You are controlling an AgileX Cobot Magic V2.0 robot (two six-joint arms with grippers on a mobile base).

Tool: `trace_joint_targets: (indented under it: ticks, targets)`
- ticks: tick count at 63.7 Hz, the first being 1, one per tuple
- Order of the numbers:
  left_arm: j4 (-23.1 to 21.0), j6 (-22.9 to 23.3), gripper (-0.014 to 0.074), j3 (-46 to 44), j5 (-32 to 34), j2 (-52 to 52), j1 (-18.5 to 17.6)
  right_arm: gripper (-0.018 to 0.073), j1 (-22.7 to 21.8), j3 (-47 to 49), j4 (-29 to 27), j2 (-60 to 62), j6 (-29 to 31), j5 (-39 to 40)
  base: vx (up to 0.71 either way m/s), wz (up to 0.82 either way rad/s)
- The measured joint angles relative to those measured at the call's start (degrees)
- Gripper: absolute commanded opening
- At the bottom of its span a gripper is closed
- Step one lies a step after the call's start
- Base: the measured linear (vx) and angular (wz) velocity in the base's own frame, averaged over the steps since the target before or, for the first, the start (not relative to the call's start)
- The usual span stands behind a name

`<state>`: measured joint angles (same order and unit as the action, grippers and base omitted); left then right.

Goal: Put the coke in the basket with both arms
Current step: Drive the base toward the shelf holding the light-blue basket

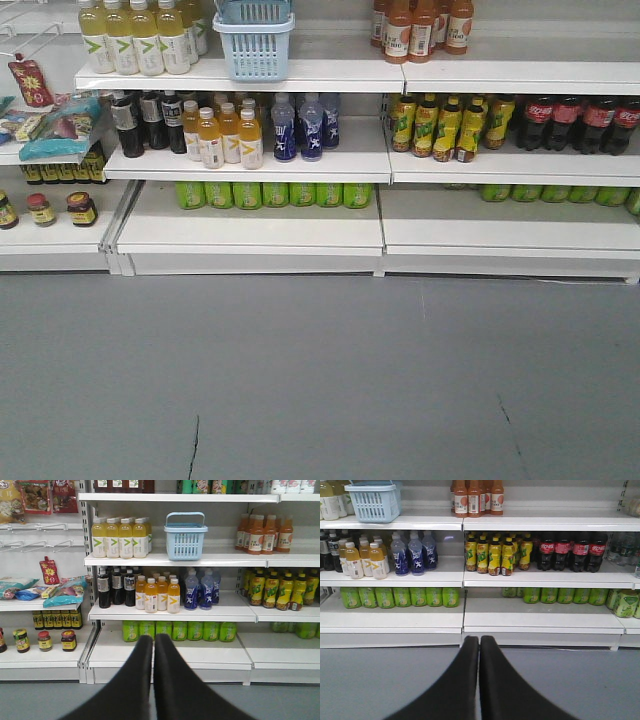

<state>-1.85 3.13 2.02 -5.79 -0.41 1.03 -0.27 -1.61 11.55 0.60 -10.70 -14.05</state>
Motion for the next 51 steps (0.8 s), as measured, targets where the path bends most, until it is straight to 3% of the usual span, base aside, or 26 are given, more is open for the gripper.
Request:
trace_joint_targets:
  ticks: [51]
  targets:
    - [0.0, 0.0, -0.0006, 0.0, 0.0, 0.0, 0.0, -0.0005, 0.0, 0.0, 0.0, 0.0, 0.0, 0.0, 0.00, 0.00]
